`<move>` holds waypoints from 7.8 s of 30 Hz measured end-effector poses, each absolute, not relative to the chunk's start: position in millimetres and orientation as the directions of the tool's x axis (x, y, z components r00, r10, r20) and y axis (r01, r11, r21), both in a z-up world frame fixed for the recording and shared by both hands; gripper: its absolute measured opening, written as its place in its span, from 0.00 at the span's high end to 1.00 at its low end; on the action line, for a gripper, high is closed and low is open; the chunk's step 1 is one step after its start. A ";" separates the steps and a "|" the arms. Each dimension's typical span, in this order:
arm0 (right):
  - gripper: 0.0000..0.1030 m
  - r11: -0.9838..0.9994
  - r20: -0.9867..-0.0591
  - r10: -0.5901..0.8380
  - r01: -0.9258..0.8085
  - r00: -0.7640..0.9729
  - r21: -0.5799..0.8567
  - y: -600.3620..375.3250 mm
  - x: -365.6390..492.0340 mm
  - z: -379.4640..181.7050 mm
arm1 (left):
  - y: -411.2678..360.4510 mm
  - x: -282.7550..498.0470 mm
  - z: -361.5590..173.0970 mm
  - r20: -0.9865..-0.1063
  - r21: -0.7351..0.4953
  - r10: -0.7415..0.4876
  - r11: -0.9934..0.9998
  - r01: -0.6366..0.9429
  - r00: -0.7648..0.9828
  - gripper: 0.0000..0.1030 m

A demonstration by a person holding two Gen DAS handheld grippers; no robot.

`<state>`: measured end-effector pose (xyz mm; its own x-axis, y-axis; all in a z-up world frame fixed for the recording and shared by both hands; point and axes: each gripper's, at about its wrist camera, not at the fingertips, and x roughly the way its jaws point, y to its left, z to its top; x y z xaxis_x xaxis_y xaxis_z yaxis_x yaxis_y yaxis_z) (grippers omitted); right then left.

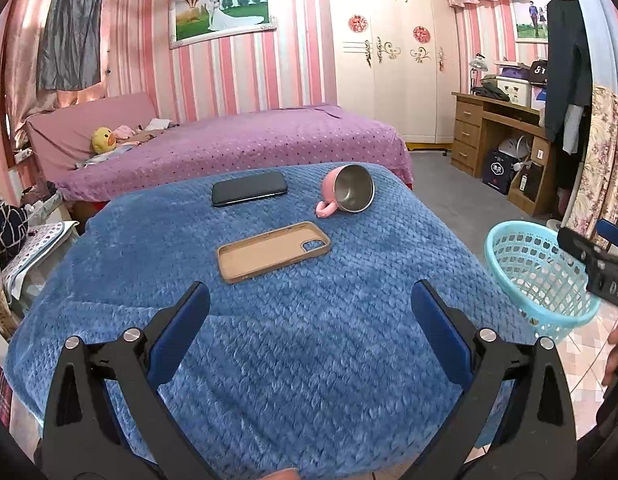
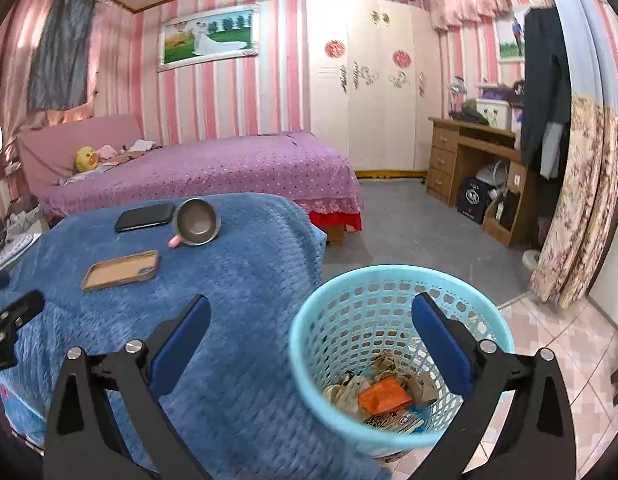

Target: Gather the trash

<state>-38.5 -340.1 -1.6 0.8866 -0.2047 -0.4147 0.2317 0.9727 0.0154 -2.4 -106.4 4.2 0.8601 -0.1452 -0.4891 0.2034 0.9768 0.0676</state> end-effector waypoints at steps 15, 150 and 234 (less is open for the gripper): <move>0.05 0.985 -0.406 -0.150 0.173 0.902 0.020 -305.2 -51.8 -12.4 | -106.3 -19.1 -5.7 -0.446 0.085 -0.172 0.969 0.233 0.878 0.05; 0.05 0.981 -0.356 -0.196 0.180 0.914 -0.077 -298.3 -53.5 0.3 | -102.2 -15.3 -7.7 -0.427 0.051 -0.174 0.975 0.216 0.887 0.05; 0.05 0.980 -0.360 -0.198 0.183 0.912 -0.078 -301.0 -56.3 0.1 | -101.4 -14.9 -9.2 -0.428 0.051 -0.173 0.975 0.215 0.887 0.05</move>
